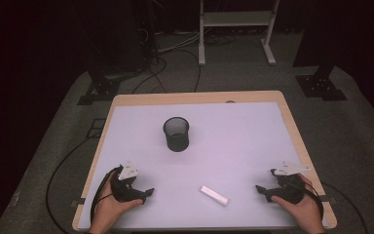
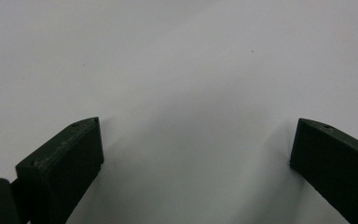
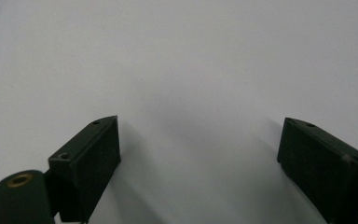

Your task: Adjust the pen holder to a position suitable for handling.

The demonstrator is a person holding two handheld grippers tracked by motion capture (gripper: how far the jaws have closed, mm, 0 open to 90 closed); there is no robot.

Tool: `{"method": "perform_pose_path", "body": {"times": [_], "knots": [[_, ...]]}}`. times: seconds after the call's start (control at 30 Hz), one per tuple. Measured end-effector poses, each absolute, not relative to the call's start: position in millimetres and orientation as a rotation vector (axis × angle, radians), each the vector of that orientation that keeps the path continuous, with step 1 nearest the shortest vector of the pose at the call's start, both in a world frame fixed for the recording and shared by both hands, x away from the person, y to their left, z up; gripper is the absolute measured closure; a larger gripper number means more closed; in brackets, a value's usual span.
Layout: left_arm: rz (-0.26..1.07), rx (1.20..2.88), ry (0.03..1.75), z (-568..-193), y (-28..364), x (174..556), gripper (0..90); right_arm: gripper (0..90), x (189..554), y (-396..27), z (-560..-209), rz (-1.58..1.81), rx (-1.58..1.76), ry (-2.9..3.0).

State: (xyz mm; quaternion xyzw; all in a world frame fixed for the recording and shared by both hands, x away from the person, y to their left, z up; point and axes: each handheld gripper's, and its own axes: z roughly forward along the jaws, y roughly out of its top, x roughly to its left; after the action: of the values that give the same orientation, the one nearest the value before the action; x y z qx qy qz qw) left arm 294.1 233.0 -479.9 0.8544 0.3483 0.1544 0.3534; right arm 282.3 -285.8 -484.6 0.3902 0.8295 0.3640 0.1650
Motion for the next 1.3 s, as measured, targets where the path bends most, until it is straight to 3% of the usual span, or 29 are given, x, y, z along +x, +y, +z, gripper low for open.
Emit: {"method": "perform_pose_path", "body": {"times": [0.2,0.5,1.3], "knots": [[0.398,2.204,0.904,-479,234,294,2.3,11.8,282,-286,-485,1.037,1.111,2.363],[0.41,2.191,0.909,-471,236,295,14.0,11.8,282,-286,-485,1.035,1.11,2.362],[0.379,2.144,0.909,-427,229,317,28.5,11.9,282,-286,-485,1.038,1.111,2.363]]}}
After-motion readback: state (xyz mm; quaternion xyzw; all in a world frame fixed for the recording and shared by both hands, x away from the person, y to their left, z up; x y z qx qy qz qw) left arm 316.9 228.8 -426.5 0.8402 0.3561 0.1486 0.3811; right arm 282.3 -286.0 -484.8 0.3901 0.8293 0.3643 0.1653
